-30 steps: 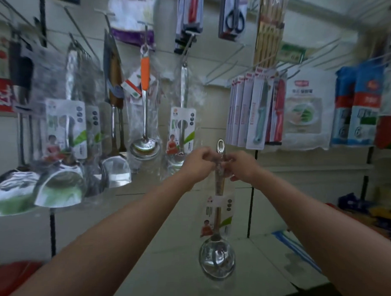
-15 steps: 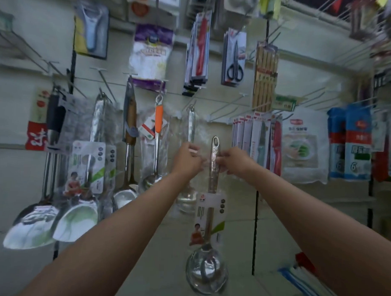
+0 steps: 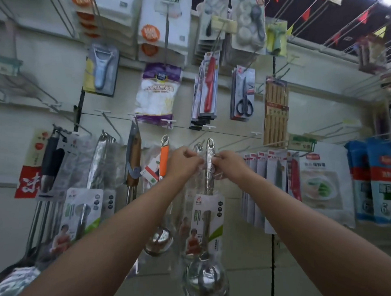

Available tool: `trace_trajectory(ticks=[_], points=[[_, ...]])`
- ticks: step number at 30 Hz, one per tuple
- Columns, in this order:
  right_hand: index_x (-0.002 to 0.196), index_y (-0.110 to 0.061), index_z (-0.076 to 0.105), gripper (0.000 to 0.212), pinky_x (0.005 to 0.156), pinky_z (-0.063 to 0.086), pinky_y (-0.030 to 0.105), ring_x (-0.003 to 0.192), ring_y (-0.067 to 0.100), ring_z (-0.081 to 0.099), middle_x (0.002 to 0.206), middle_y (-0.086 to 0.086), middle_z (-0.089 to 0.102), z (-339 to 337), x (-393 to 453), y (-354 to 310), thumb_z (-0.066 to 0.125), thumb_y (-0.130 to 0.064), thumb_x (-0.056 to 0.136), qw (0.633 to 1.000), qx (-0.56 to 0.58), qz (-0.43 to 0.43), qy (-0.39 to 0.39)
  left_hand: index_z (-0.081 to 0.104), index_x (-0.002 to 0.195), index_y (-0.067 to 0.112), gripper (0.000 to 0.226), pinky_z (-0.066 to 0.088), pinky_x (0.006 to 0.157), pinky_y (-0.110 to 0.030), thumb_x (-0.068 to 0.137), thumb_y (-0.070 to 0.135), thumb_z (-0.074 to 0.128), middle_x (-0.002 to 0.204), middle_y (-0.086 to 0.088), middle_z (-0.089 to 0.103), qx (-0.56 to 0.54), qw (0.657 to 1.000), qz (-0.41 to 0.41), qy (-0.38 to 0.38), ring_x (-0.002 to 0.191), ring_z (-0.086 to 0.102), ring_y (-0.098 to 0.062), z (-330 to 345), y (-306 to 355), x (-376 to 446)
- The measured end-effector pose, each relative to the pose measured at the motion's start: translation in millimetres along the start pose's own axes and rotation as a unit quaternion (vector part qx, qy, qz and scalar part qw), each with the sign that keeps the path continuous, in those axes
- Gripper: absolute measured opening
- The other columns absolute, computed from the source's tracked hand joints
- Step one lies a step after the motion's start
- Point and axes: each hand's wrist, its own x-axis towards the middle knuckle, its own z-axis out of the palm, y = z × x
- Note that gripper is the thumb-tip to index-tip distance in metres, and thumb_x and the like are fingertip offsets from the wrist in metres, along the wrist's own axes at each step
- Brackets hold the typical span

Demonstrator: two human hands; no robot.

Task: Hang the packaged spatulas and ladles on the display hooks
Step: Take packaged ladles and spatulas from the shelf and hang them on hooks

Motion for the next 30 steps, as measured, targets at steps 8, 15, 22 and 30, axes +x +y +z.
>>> trace_trajectory(ticks=[8, 15, 22, 30], points=[[0.061, -0.009, 0.051, 0.034, 0.075, 0.055, 0.042, 0.068, 0.025, 0.056, 0.066, 0.011, 0.055, 14, 49, 4, 0.047, -0.008, 0.095, 1.0, 0.001, -0.011, 0.018, 0.051, 0.073, 0.016, 0.026, 0.054, 0.086, -0.049, 0.072, 0.0, 0.071, 0.081, -0.005, 0.061, -0.005, 1.0, 0.008, -0.005, 0.09, 0.065, -0.03, -1, -9, 42], [0.059, -0.008, 0.051, 0.037, 0.047, 0.049, 0.019, 0.052, 0.015, 0.051, 0.06, 0.008, 0.052, 23, 60, 22, 0.047, -0.007, 0.095, 1.0, 0.007, 0.004, 0.015, 0.05, 0.08, 0.018, 0.029, 0.055, 0.086, -0.042, 0.071, 0.001, 0.072, 0.093, -0.007, 0.061, 0.016, 1.0, 0.009, -0.008, 0.095, 0.064, -0.027, 7, -34, 52], [0.077, -0.001, 0.06, 0.024, 0.076, 0.055, 0.041, 0.077, 0.03, 0.063, 0.079, 0.017, 0.062, 38, 72, 29, 0.047, -0.011, 0.094, 0.999, -0.009, 0.031, 0.025, 0.043, 0.081, 0.013, 0.022, 0.042, 0.06, -0.025, 0.08, -0.002, 0.059, 0.076, 0.001, 0.046, 0.122, 0.99, 0.066, -0.001, 0.07, 0.047, -0.013, 15, -43, 58], [0.105, -0.001, 0.062, 0.02, 0.05, 0.04, 0.021, 0.079, 0.023, 0.061, 0.099, 0.017, 0.067, 47, 76, 35, 0.052, -0.013, 0.092, 0.999, -0.027, 0.037, 0.015, 0.039, 0.076, 0.017, 0.03, 0.033, 0.054, -0.02, 0.082, 0.001, 0.064, 0.074, 0.003, 0.045, 0.176, 0.982, 0.065, 0.0, 0.069, 0.044, -0.011, 16, -55, 69]])
